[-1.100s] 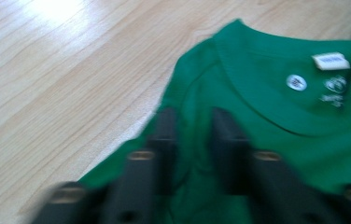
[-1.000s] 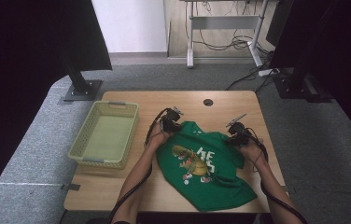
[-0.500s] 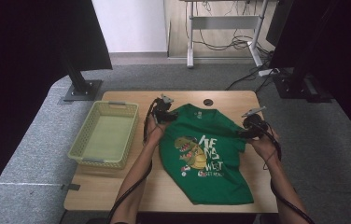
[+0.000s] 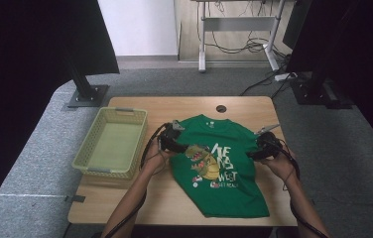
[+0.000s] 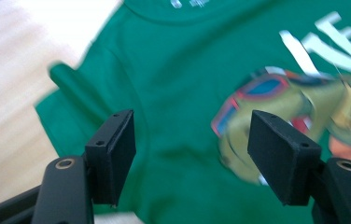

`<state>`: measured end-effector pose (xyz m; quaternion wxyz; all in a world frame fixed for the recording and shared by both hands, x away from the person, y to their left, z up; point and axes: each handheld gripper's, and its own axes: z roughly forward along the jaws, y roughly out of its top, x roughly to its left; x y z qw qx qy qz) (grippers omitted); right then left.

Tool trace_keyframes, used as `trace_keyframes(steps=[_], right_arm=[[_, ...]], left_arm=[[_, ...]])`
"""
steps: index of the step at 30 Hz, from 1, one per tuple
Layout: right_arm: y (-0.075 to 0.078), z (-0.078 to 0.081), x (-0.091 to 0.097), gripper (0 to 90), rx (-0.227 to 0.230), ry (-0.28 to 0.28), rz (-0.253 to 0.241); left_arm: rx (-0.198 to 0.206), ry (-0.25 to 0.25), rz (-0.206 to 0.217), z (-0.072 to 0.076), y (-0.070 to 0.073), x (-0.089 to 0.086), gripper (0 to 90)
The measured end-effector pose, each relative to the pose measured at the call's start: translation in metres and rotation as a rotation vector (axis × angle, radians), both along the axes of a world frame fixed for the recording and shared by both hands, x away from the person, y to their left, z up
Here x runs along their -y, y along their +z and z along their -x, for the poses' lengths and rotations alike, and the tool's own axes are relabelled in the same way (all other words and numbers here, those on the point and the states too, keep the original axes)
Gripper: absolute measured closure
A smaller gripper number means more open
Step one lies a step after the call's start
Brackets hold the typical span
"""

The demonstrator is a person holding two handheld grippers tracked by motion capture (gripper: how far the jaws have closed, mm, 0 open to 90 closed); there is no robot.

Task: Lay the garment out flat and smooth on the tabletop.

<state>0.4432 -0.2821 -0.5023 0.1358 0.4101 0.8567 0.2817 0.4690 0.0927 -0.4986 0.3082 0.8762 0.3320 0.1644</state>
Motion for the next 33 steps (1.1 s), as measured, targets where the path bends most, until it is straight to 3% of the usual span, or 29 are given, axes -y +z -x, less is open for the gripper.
trace_keyframes(steps=[4, 5, 6, 7, 9, 13, 15, 18, 23, 26, 27, 31, 33], right_arm=[[-0.002, 0.009, -0.002, 28.8, -0.016, 0.017, -0.007], [-0.002, 0.009, -0.002, 28.1, -0.016, 0.017, -0.007], [-0.009, 0.02, -0.007, 26.8, -0.038, 0.044, -0.002], [-0.009, 0.02, -0.007, 26.8, -0.038, 0.044, -0.002], [-0.015, 0.028, -0.012, 26.7, -0.049, 0.072, 0.019], [-0.02, 0.031, -0.014, 26.7, -0.053, 0.076, 0.055], [-0.028, 0.026, -0.012, 25.7, -0.051, 0.064, 0.135], [-0.029, 0.024, -0.011, 26.1, -0.052, 0.057, 0.126], [-0.029, -0.003, 0.014, 26.3, -0.049, -0.057, 0.115], [-0.03, -0.006, 0.017, 26.3, -0.05, -0.068, 0.108], [-0.03, -0.006, 0.017, 26.3, -0.05, -0.068, 0.108], [-0.03, -0.013, 0.021, 27.1, -0.056, -0.09, 0.093], [-0.03, -0.013, 0.021, 27.3, -0.056, -0.09, 0.093]], left_arm=[[-0.013, -0.011, 0.001, 0.007, -0.003, -0.002, 31.3], [-0.039, -0.031, -0.005, 0.021, -0.012, -0.005, 31.3], [-0.043, -0.035, -0.012, 0.025, -0.014, -0.005, 31.2], [-0.043, -0.035, -0.012, 0.025, -0.014, -0.005, 31.0], [-0.04, -0.039, -0.033, 0.036, -0.021, -0.008, 31.1], [-0.043, -0.042, -0.049, 0.044, -0.027, -0.01, 31.2], [-0.038, -0.048, -0.074, 0.05, -0.031, -0.01, 31.1], [-0.036, -0.051, -0.086, 0.052, -0.033, -0.01, 31.0], [-0.032, -0.047, -0.081, 0.051, -0.034, -0.01, 31.0], [-0.032, -0.047, -0.081, 0.051, -0.034, -0.01, 31.0], [-0.033, -0.046, -0.06, 0.049, -0.035, -0.008, 31.0], [-0.02, -0.057, -0.066, 0.05, -0.035, -0.008, 30.9], [-0.014, -0.057, -0.042, 0.051, -0.03, -0.015, 31.8]])
